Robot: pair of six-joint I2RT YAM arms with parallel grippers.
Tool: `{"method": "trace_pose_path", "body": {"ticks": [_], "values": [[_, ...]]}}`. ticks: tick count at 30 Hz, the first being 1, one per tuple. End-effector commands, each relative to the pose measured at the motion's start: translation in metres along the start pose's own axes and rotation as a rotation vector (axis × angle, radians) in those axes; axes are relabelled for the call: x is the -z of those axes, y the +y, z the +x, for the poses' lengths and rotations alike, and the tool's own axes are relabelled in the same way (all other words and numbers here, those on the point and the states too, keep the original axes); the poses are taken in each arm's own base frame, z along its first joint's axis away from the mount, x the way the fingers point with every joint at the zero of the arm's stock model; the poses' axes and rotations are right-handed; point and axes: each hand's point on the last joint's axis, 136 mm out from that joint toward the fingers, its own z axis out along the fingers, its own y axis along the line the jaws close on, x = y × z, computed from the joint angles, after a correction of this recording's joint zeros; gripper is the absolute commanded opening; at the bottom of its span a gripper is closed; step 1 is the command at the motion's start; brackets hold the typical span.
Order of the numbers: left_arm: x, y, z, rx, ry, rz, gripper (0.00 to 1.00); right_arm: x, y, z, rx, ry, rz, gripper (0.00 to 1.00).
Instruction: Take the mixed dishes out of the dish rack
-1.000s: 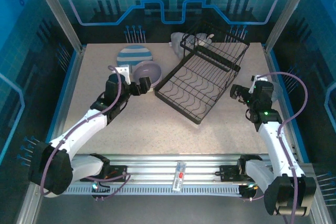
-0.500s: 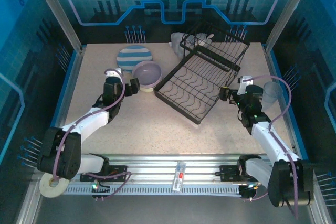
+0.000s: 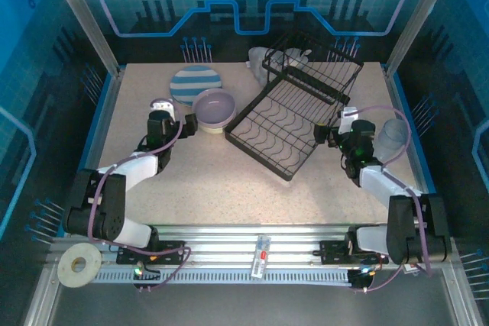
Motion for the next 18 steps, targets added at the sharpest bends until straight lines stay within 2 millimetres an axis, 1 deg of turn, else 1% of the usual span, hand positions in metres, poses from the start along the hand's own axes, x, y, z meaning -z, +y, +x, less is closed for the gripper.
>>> {"method": "trace_pose_path", "body": {"ticks": [1,3,6,8,9,11,12,14,17,18], "values": [[-0.003,0.0,-0.02,0.001,-0.06,0.035,0.99,-0.005,0.008,-0.024,0.033,-0.094,-0.035,1.0],[-0.006,-0.004,-0.021,-0.004,-0.047,0.06,0.99,-0.009,0.008,-0.025,0.039,-0.086,-0.039,1.0],[-0.004,-0.013,-0.018,-0.023,-0.033,0.112,0.99,-0.011,0.007,-0.028,0.039,-0.093,-0.036,1.0],[-0.001,-0.012,-0.018,-0.019,-0.029,0.11,0.99,-0.013,0.006,-0.027,0.036,-0.087,-0.035,1.0],[0.001,-0.012,-0.016,-0.022,0.001,0.105,0.99,-0.014,0.006,-0.027,0.037,-0.083,-0.035,1.0],[0.008,-0.012,-0.01,-0.074,0.049,0.106,0.99,-0.014,0.005,-0.028,0.043,-0.082,-0.034,1.0],[0.012,-0.009,-0.007,-0.108,0.047,0.099,0.99,-0.013,0.004,-0.029,0.043,-0.083,-0.03,1.0],[0.014,0.005,0.0,-0.107,0.016,0.061,0.99,-0.014,0.003,-0.027,0.046,-0.077,-0.029,1.0],[0.01,0.017,0.009,-0.1,-0.016,0.036,0.99,-0.016,0.003,-0.026,0.05,-0.072,-0.034,1.0],[0.006,0.019,0.016,-0.098,-0.004,0.03,0.99,-0.016,0.003,-0.026,0.049,-0.069,-0.035,1.0]]}}
